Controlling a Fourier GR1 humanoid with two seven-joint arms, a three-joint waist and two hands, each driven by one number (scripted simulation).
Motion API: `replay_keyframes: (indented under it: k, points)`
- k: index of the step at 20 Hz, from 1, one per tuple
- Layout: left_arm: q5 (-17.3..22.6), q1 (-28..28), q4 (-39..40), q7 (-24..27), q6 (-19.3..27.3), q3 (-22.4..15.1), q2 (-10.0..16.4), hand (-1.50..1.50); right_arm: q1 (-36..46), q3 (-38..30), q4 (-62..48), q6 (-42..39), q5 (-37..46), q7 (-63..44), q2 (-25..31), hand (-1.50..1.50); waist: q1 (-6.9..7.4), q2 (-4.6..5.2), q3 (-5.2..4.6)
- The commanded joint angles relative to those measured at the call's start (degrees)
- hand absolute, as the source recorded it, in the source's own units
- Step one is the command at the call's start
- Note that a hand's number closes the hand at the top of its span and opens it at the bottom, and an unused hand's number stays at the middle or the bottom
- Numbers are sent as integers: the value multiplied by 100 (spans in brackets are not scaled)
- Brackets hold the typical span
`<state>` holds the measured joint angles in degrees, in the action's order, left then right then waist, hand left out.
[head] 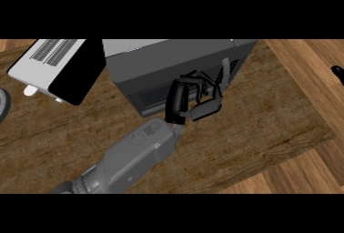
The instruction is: Pick up the milk, place it into the microwave and close the microwave
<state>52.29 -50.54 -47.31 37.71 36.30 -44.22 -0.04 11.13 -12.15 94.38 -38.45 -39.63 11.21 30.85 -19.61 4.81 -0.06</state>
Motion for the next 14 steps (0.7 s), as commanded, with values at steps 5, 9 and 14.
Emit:
replay_keyframes:
  k: [5, 9, 14]
  points:
    - [227, -386, 575, 25, -133, 226, 4, 150, 130, -33, 34, -55, -283, -140, 150, -150, -24, 100, -12]
    - [339, -486, 579, 31, -80, 188, 4, 150, 151, 101, 110, -198, -483, -226, 171, -150, -43, 60, -7]
    - [440, -440, 648, 169, -143, 166, 4, 150, 151, 125, 101, -315, -645, -320, 292, -150, -20, 94, -10]
